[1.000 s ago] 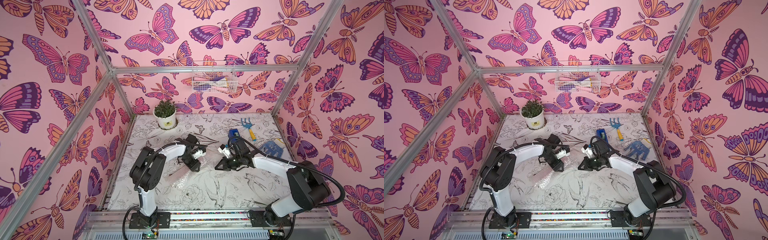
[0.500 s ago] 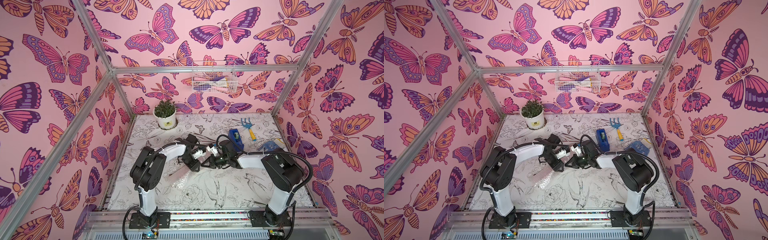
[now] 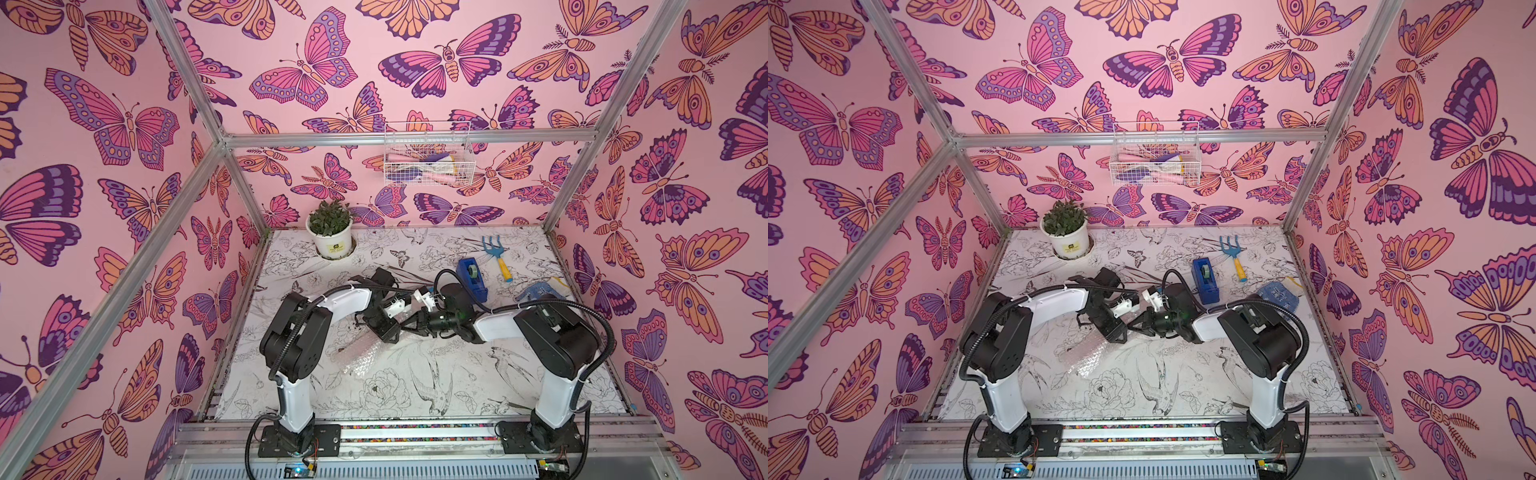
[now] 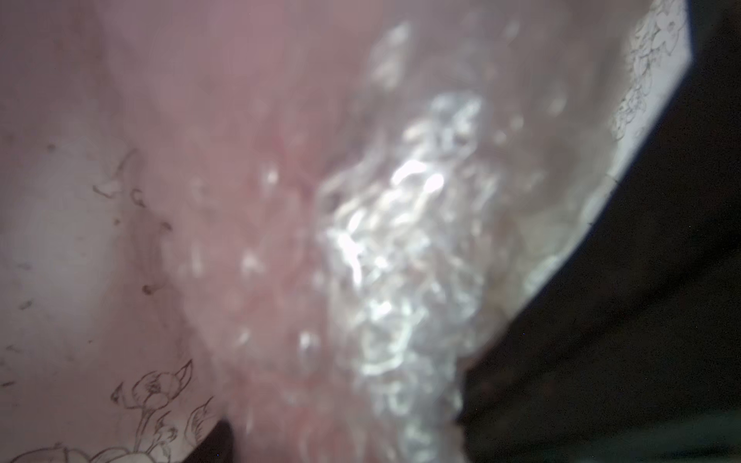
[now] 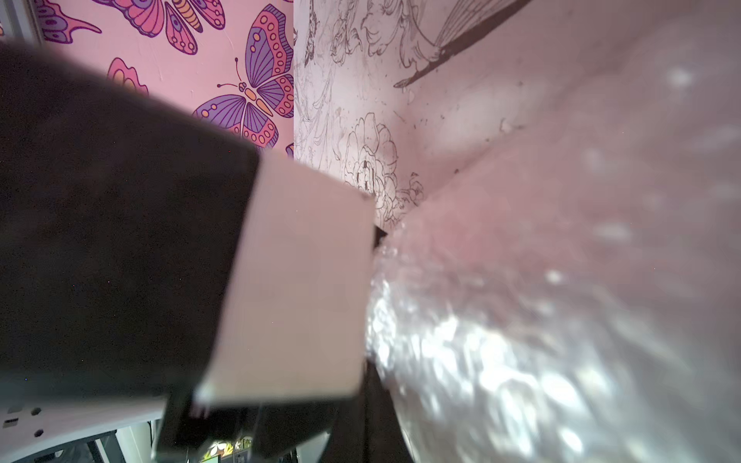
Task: Wrap wine bottles in bubble wrap
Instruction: Stick the tape on the bubble wrap.
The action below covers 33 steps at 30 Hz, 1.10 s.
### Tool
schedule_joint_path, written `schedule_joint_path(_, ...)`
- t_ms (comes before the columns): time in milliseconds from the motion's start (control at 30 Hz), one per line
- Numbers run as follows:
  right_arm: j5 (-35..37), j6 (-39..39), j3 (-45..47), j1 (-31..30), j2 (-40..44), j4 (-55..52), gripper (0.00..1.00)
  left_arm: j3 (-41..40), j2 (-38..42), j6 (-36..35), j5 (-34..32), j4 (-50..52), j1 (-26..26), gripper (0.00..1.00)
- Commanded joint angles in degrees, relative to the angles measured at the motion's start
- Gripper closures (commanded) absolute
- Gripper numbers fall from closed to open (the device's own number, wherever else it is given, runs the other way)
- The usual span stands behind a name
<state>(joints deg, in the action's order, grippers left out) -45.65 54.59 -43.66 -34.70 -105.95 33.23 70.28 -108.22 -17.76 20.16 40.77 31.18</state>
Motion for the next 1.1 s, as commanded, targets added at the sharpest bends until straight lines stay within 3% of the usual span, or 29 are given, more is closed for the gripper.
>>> schedule_joint_path(0,2.6,-4.5,1.7,1.0,3.6,-5.3,1.00,-0.1,-1.0,-0.6,0.7,4.1,0.3,0.67)
schedule_joint_path(367,5.0,-5.1,-3.7,1.5,-3.4,-6.6,1.00,0.0,-0.9,-0.3,0.6,4.4,0.3,0.67)
schedule_joint_path(733,10.4,-11.7,1.3,1.8,5.0,-18.0,1.00,0.1,-0.6,-0.4,0.0,4.5,-0.1,0.67)
schedule_joint_path(1067,9.5,-8.4,-5.5,1.8,-1.8,-11.9,1.00,-0.3,-0.3,0.1,0.0,4.6,-0.1,0.67)
